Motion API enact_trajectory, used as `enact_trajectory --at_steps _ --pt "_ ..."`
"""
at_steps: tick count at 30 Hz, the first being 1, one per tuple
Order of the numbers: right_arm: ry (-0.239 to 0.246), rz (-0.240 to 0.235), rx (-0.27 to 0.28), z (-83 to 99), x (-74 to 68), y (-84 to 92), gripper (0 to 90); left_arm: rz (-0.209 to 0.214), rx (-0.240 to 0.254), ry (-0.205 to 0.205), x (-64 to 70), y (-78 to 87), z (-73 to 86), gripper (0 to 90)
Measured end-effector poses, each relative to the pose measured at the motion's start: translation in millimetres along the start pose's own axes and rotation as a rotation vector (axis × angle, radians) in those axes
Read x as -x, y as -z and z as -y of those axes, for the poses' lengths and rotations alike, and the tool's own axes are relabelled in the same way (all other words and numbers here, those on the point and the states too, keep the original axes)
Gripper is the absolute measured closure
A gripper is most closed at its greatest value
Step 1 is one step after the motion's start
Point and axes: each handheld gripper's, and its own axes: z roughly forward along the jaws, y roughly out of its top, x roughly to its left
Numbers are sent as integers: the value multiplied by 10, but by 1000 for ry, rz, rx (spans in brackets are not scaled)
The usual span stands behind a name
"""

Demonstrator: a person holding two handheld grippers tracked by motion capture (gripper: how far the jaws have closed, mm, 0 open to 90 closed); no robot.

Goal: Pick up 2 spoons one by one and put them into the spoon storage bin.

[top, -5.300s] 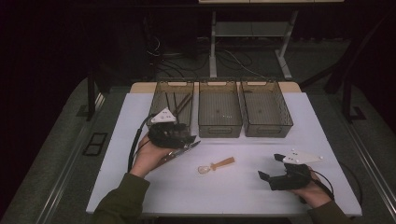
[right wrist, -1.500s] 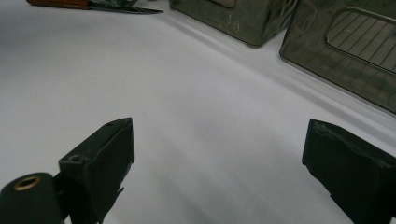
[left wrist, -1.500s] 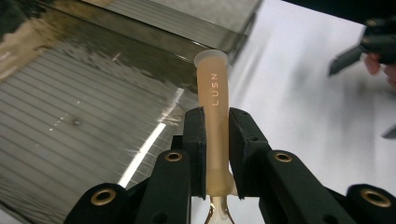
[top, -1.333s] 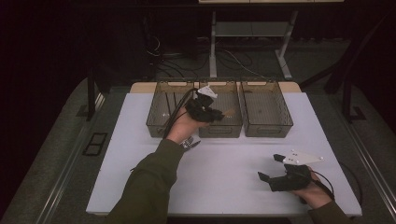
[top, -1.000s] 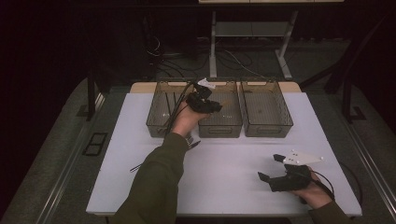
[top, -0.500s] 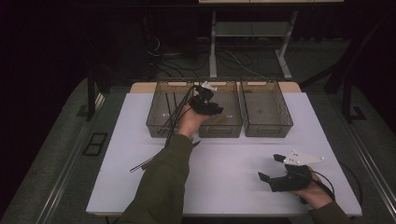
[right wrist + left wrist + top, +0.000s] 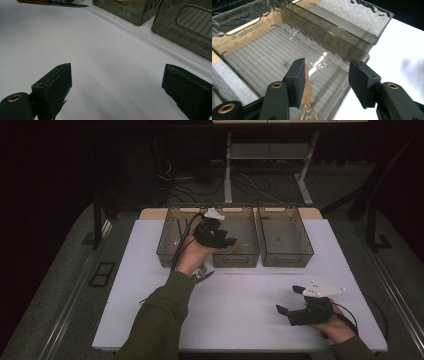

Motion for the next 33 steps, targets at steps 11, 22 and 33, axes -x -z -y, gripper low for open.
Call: enact_trajectory --at_steps 11,22,33 --pt "4 1 -9 3 0 -24 94 17 26 -36 130 432 308 409" --pt "1 2 -12 5 1 -30 94 -29 29 -20 114 803 811 413" --pt "2 6 -9 9 6 -37 94 -108 13 78 -155 929 1286 482"
